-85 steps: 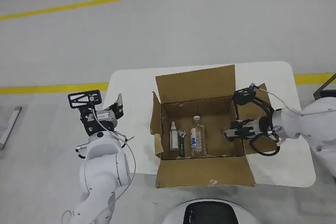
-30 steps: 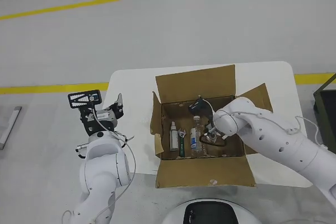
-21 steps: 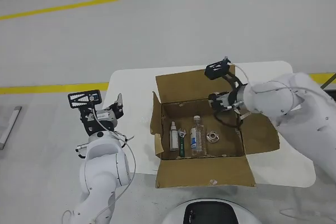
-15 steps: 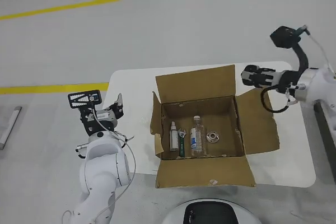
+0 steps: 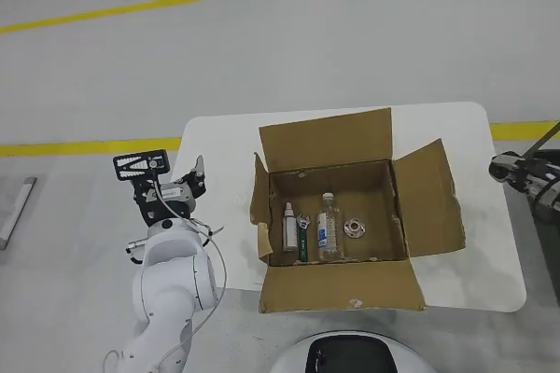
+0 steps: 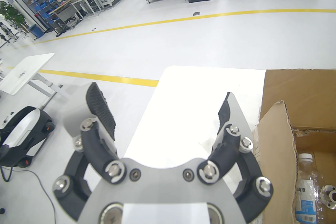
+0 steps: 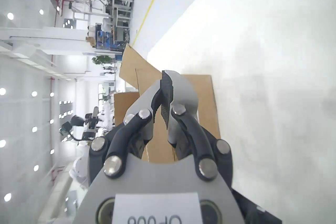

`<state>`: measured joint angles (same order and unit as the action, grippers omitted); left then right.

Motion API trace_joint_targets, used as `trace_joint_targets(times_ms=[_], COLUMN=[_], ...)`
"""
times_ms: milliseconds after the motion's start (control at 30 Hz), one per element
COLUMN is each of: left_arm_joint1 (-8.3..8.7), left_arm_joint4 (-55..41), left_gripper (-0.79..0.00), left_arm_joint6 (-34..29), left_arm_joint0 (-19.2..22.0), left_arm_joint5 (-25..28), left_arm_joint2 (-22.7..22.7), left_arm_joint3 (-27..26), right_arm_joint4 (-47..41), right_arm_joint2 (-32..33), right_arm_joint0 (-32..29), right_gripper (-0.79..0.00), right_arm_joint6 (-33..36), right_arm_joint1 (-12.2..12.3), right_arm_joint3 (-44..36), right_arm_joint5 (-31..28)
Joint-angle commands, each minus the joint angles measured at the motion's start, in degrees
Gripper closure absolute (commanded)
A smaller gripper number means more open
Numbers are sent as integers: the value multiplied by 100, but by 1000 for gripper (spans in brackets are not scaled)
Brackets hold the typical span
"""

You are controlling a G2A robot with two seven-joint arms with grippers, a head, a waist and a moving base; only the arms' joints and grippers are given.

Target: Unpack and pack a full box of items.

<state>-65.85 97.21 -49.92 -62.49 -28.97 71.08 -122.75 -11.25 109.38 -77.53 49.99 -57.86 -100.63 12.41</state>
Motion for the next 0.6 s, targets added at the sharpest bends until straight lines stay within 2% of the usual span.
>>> trace_joint_targets(times_ms=[0, 167, 300, 433, 567], left_arm_joint1=[0, 0, 0, 0, 0], left_arm_joint4=[0, 0, 0, 0, 0], left_gripper=[-785, -785, -785, -785, -785], left_arm_joint6=[0, 0, 0, 0, 0], left_arm_joint0=[0, 0, 0, 0, 0], left_arm_joint5=[0, 0, 0, 0, 0], left_arm_joint2=[0, 0, 0, 0, 0], left_arm_joint3=[0, 0, 0, 0, 0], right_arm_joint4=[-227, -465, -470, -216, 578], right_arm_joint2=[-237, -828, -1244, -1760, -2387], right_arm_joint0=[96, 532, 911, 1265, 1601], right_gripper=[0, 0, 0, 0, 0], right_arm_joint6=[162, 723, 1200, 1647, 1990], right_arm_joint1=[-10, -9, 7, 23, 46], right_arm_joint3=[173, 366, 485, 436, 236], right_arm_joint5=[-160, -643, -794, -679, -582])
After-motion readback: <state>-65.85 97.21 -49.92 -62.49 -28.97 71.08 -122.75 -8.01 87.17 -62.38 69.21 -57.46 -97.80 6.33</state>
